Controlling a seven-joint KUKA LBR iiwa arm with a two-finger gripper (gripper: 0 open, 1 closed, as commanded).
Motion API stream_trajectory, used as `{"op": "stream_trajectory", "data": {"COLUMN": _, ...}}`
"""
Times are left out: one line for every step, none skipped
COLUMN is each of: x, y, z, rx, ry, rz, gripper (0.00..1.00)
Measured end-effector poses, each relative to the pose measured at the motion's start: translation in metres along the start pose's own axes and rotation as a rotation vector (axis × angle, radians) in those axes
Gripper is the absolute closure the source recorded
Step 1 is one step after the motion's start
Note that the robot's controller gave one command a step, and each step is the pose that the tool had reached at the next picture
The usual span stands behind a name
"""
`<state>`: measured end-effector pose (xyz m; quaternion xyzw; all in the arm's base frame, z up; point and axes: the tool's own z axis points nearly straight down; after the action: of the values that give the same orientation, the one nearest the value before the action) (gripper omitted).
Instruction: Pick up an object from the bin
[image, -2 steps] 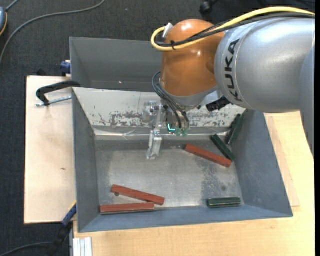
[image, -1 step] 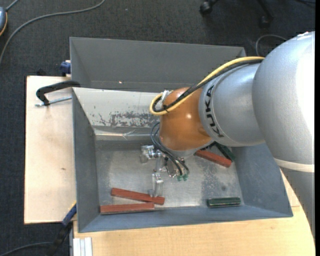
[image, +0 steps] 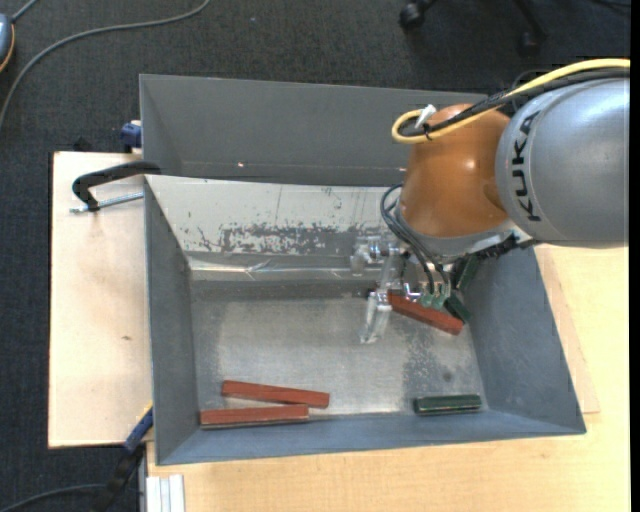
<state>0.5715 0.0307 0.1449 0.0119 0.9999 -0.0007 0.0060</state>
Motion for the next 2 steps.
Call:
{"op": "stream_trajectory", "data": {"x": -0.029, "y": -0.072, "z": -0.064, "rx": 0.001, "ry": 0.0, "rz": -0.191, "gripper": 0.0}}
{"op": "stream_trajectory", "data": {"x": 0.038, "y": -0.03, "z": -0.027, "rx": -0.006, "ry": 0.012, "rz": -0.389, "gripper": 0.0}}
